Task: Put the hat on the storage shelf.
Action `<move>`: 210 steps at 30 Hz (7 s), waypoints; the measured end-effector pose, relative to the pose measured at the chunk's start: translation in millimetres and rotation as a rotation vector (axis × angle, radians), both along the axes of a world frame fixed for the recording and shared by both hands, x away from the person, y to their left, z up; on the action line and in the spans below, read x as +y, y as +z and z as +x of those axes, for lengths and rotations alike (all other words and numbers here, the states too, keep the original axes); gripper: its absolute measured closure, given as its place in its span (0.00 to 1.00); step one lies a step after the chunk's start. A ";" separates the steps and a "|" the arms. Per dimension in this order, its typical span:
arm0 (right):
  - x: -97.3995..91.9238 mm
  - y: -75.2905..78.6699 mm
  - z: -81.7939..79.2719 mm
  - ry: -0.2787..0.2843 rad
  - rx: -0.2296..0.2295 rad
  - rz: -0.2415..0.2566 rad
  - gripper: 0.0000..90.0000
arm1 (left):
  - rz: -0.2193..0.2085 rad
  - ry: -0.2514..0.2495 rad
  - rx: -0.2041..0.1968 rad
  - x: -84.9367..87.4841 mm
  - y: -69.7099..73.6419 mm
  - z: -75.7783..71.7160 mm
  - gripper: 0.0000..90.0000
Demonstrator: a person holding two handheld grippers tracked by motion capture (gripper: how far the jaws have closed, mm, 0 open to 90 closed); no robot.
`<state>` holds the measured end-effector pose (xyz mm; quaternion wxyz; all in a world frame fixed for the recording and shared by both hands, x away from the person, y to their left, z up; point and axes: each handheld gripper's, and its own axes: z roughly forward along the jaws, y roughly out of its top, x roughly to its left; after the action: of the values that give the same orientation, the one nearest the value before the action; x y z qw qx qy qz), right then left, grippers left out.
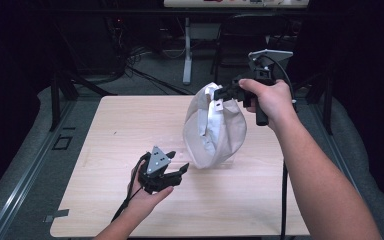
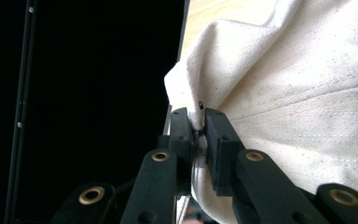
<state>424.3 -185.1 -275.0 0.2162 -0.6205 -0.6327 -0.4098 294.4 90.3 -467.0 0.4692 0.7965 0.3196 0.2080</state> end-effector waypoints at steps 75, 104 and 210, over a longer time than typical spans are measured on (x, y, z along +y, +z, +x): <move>26.7 -22.6 20.8 -0.047 0.003 -0.065 0.91 | -0.015 -0.070 0.121 -17.4 -32.2 71.3 0.90; 35.7 -46.7 24.3 -0.022 0.027 -0.081 0.91 | 0.010 0.029 0.160 -16.3 -46.8 64.7 0.93; -6.4 -55.7 -19.4 0.004 -0.031 -0.271 0.63 | -0.057 0.214 0.202 110.9 -70.9 14.2 0.53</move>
<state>404.9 -191.5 -330.7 0.1213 -0.6363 -0.6868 -0.3296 308.6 201.1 -538.0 0.4324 0.7610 0.4540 0.1665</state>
